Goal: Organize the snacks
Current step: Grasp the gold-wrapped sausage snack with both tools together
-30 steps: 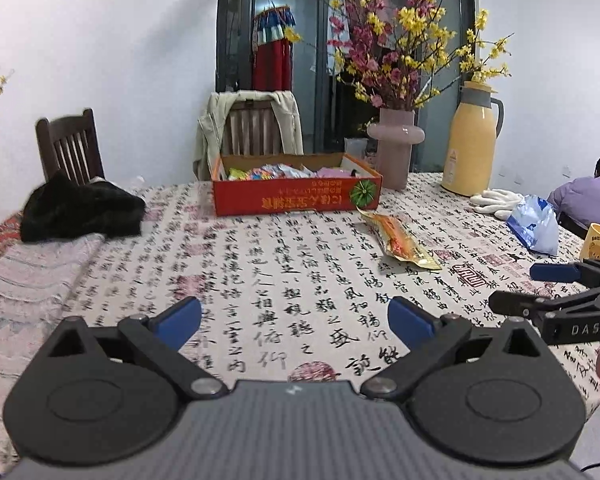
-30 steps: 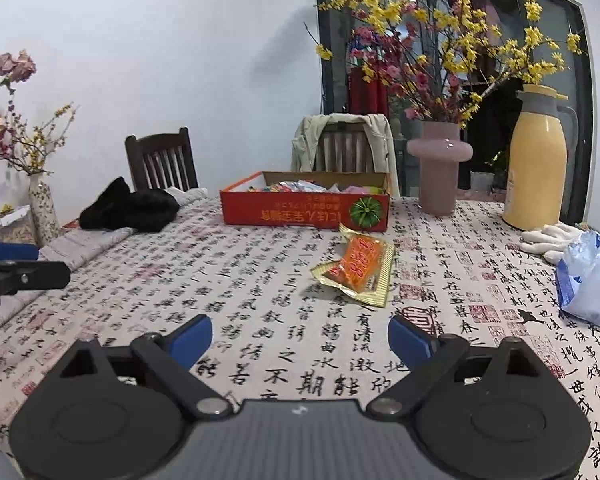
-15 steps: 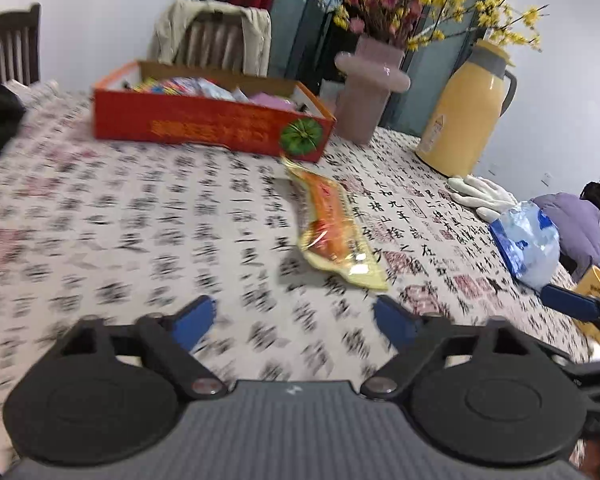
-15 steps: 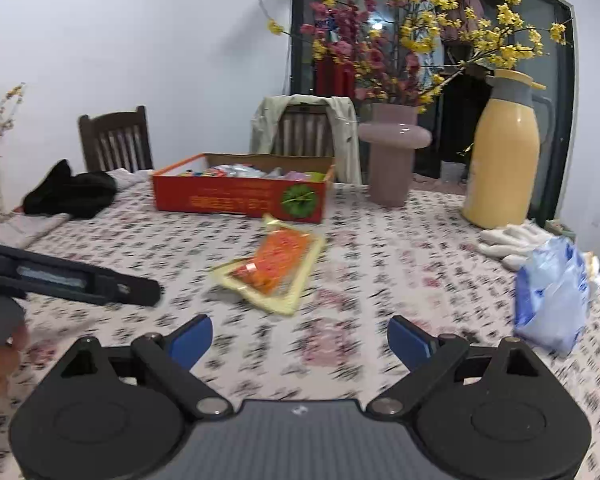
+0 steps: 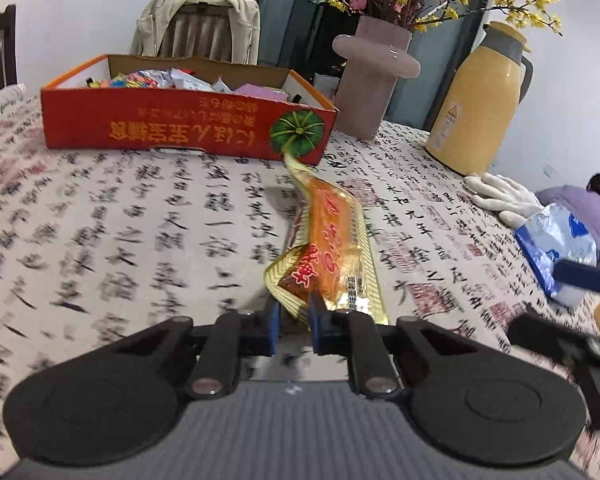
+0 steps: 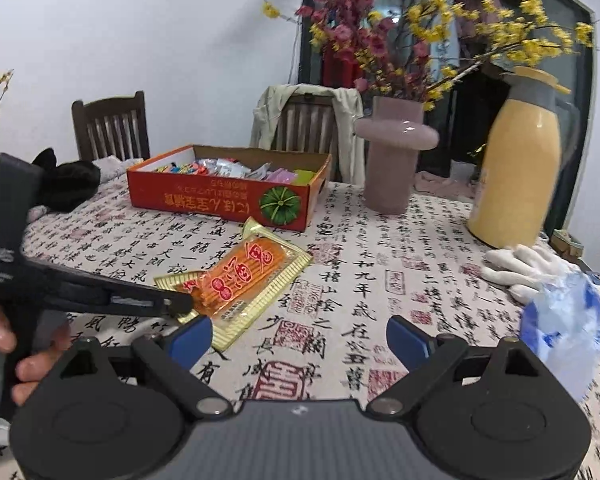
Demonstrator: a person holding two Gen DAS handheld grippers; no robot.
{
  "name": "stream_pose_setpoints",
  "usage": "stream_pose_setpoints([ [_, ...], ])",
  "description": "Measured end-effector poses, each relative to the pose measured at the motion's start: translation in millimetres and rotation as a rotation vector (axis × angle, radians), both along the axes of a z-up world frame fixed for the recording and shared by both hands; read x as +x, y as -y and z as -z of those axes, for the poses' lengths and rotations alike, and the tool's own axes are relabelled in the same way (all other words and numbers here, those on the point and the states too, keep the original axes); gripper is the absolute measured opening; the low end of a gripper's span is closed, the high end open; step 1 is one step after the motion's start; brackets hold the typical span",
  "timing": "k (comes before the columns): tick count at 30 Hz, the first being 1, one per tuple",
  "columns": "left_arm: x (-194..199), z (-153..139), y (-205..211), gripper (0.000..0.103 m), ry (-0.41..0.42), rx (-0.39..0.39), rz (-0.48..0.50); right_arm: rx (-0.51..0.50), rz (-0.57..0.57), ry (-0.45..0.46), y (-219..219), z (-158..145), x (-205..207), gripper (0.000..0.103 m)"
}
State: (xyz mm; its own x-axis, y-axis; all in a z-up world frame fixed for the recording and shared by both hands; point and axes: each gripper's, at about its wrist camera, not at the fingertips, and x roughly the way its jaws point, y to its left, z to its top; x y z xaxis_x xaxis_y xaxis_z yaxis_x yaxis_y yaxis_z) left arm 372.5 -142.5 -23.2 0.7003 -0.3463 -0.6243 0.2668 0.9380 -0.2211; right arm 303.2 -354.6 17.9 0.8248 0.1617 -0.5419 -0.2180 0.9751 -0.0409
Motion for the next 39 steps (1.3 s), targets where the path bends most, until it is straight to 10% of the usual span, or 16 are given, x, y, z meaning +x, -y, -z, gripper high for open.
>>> stream_pose_setpoints([
  [10, 36, -18, -95, 0.025, 0.064, 0.043, -0.216, 0.125, -0.098, -0.077, -13, 3, 99, 0.089],
  [19, 38, 1, -69, 0.044, -0.022, -0.042, -0.027, 0.301, -0.178, -0.211, -25, 43, 186, 0.069],
  [24, 46, 6, -74, 0.017, -0.019, -0.047, -0.054, 0.425, -0.206, -0.237, -16, 58, 192, 0.059],
  [31, 46, -1, -90, 0.013, -0.018, -0.092, -0.118, 0.435, -0.209, -0.242, -13, 54, 161, 0.004],
  [39, 9, -28, -76, 0.007, 0.027, -0.029, -0.102, 0.381, -0.192, -0.209, -16, 28, 109, 0.002],
])
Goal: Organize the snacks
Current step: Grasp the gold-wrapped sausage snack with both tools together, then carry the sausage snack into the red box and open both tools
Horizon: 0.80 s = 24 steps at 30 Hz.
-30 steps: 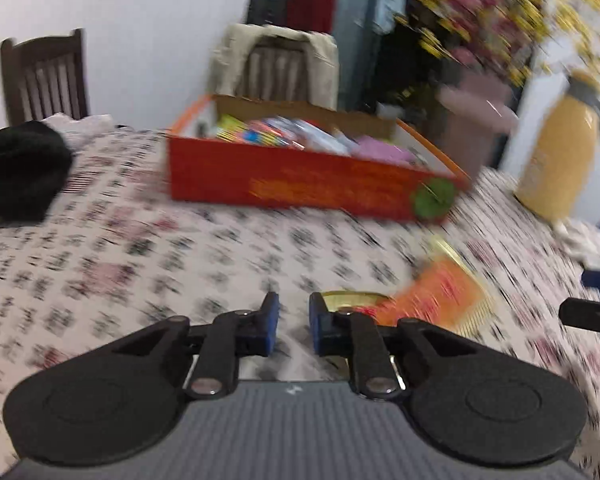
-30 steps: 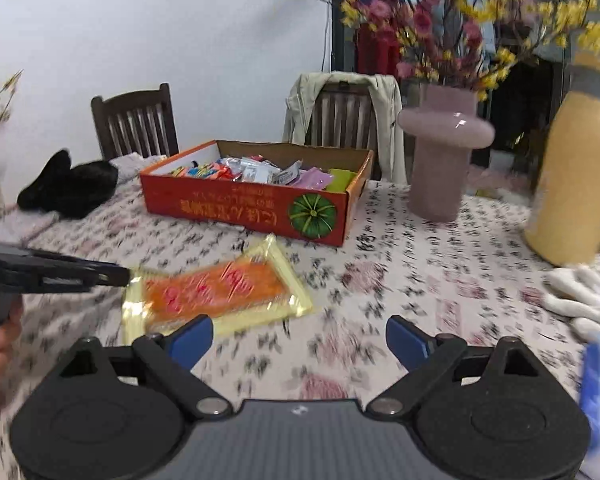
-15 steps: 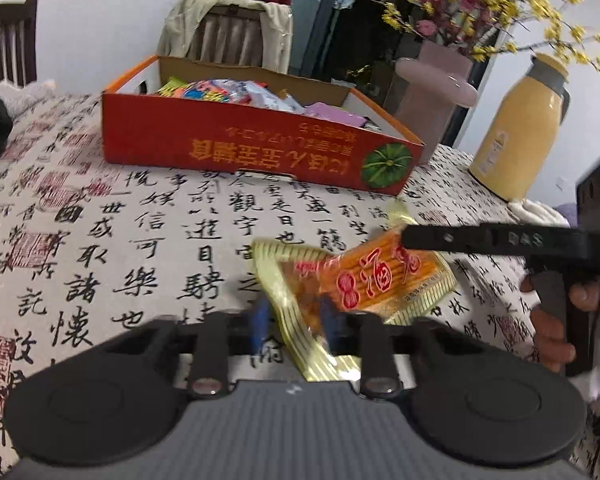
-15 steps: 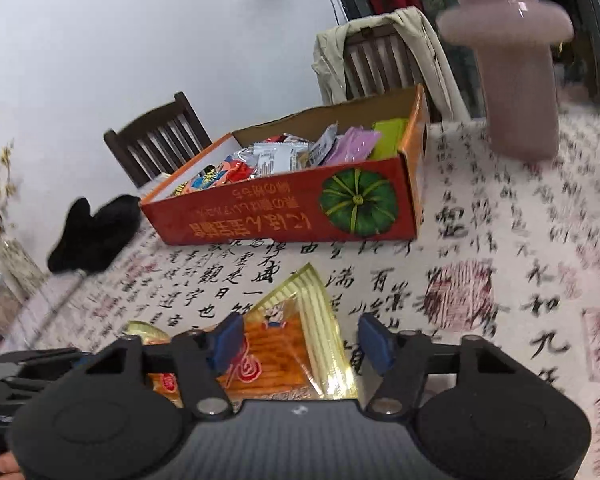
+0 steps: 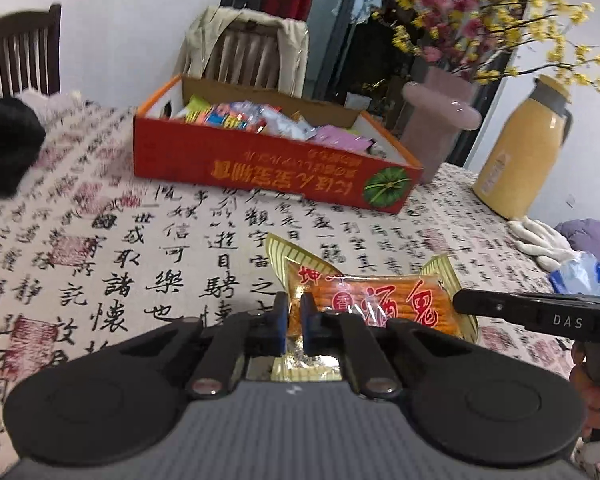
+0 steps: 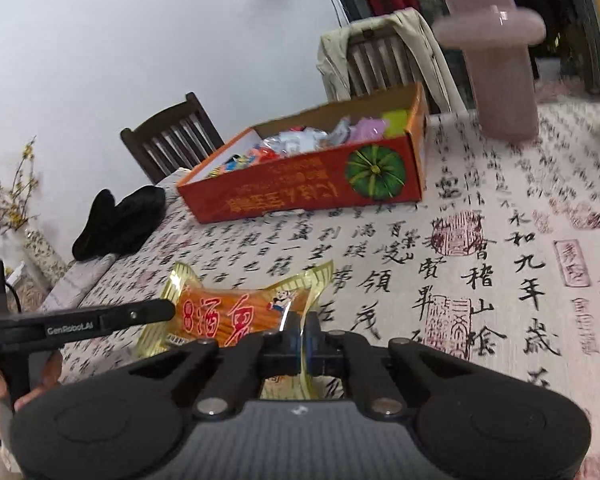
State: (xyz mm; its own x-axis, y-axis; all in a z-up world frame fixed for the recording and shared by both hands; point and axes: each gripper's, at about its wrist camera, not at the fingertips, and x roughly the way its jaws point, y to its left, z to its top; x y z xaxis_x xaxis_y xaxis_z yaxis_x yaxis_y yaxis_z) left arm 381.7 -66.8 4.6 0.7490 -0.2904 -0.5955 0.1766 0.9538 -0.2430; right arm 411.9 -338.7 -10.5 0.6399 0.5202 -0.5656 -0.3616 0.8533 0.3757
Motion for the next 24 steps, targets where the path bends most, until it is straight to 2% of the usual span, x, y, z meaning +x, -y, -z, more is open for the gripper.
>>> stream_pose_setpoints([
  [7, -37, -29, 3, 0.006, 0.045, 0.010, 0.008, -0.014, 0.006, 0.072, 2, -33, -45, 0.002],
  [13, -45, -48, 6, 0.006, 0.076, 0.019, 0.017, -0.019, 0.020, 0.119, 3, -53, -63, 0.002],
  [18, -31, -64, 7, 0.006, 0.101, 0.019, 0.026, -0.036, 0.033, 0.151, 0, -69, -55, 0.002],
  [24, 25, -88, 6, 0.006, 0.128, 0.004, 0.024, -0.060, 0.051, 0.205, -4, -96, -13, 0.002],
])
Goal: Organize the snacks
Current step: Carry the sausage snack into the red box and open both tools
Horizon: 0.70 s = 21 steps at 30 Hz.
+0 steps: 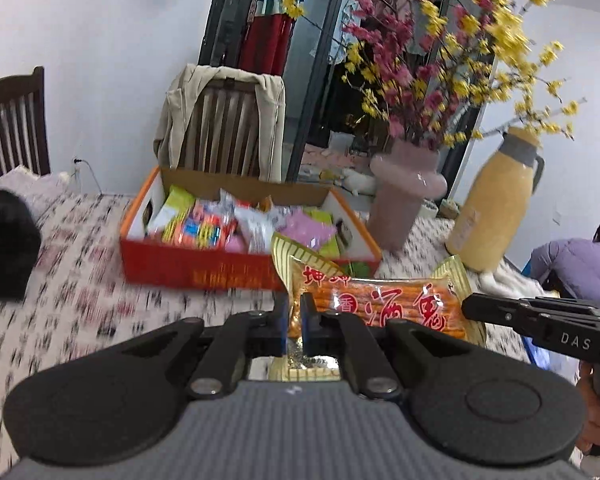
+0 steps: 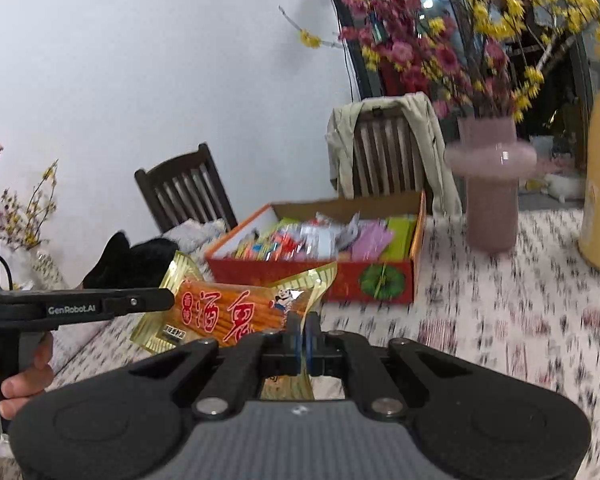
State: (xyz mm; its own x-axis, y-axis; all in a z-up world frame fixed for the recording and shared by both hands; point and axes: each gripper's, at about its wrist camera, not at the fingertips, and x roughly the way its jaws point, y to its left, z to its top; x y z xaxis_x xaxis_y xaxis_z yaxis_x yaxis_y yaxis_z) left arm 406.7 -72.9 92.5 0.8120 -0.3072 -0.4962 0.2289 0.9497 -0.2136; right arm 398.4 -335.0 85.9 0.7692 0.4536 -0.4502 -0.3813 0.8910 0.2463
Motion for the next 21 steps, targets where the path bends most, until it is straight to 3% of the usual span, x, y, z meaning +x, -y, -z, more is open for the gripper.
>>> stream_pose_setpoints([
  [4, 48, -9, 4, 0.006, 0.022, 0.018, 0.006, -0.028, 0.030, 0.035, -3, -11, 41, 0.002],
  [12, 139, -3, 8, 0.006, 0.044, 0.064, 0.008, -0.052, 0.084, 0.035, -10, -2, 132, 0.002],
  [21, 206, 43, 12, 0.006, -0.018, 0.094, -0.012, -0.125, 0.118, -0.011, -24, 43, 206, 0.002],
])
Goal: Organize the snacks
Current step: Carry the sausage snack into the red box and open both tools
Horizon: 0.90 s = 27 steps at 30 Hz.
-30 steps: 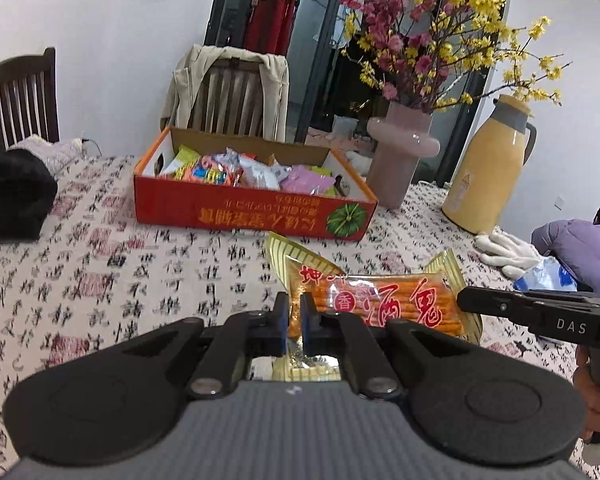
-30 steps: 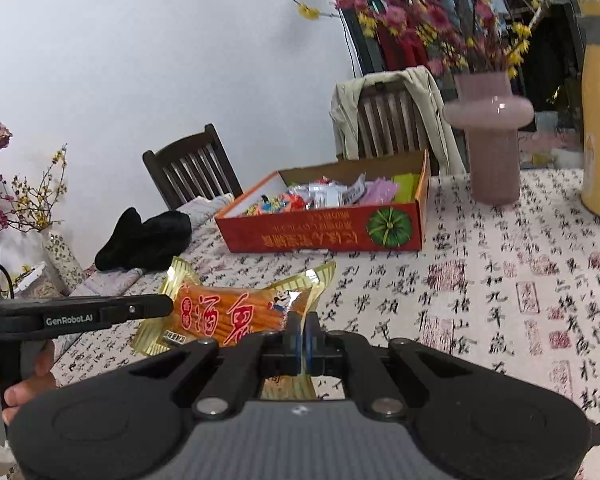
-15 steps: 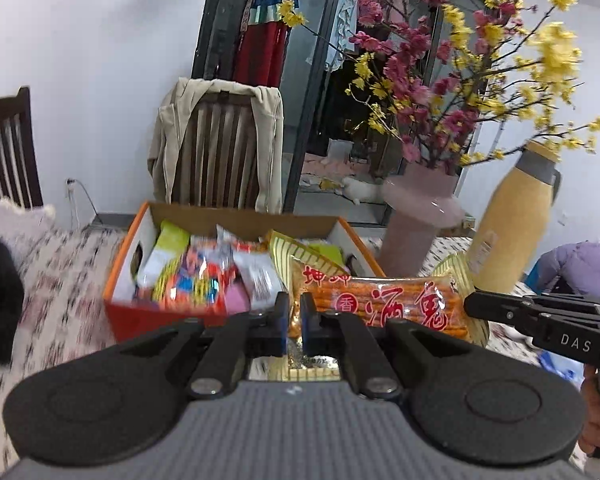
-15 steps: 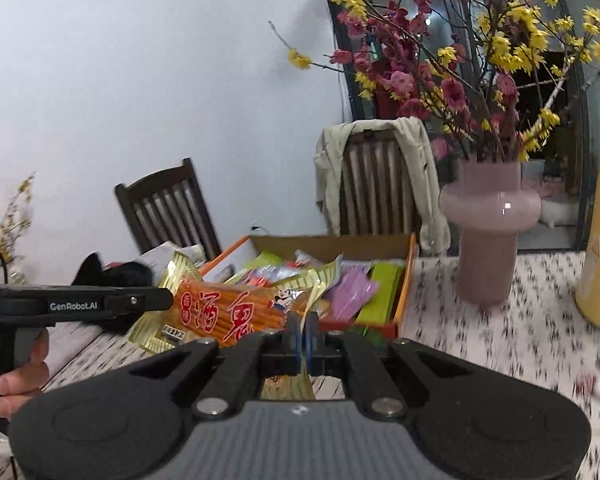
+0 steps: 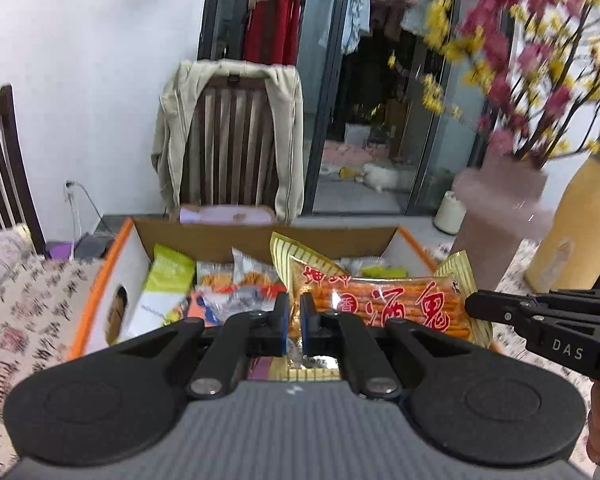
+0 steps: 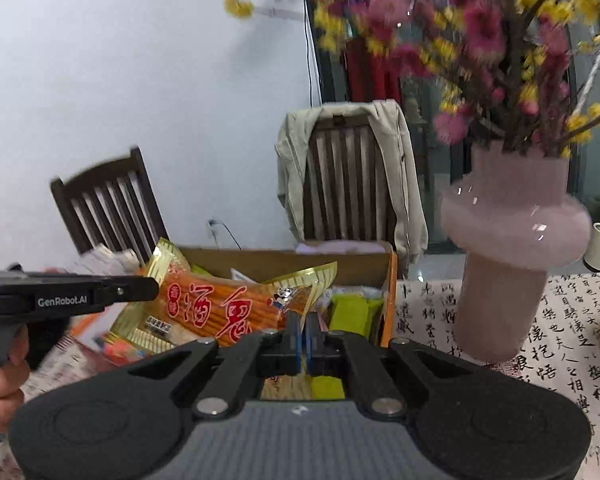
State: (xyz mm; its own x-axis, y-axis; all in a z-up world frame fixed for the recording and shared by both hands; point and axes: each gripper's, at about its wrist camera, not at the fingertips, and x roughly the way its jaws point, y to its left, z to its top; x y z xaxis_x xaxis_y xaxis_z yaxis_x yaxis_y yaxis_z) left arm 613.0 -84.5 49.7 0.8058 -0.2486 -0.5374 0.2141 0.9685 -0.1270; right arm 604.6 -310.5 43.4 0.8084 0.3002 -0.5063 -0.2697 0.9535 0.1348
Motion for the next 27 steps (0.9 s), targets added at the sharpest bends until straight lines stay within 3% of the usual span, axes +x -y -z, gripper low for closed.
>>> stream_pose_setpoints([
  [6, 5, 32, 14, 0.006, -0.059, 0.051, 0.023, -0.073, 0.021, -0.031, -2, 25, 7, 0.003],
  [13, 2, 40, 16, 0.011, -0.068, 0.078, 0.032, -0.116, 0.044, -0.024, -2, 24, 2, 0.012],
  [14, 2, 39, 16, 0.016, -0.064, 0.080, 0.034, -0.116, 0.043, -0.023, 0, 25, 2, 0.012],
  [15, 1, 38, 17, 0.028, -0.060, 0.082, 0.035, -0.119, 0.046, -0.020, 0, 25, 1, 0.013],
  [17, -3, 33, 16, 0.039, -0.042, 0.085, 0.039, -0.113, 0.045, -0.016, 2, 22, -1, 0.015],
  [27, -30, -10, 5, 0.051, 0.016, 0.064, 0.010, -0.118, 0.052, 0.042, 4, -14, -29, 0.023],
])
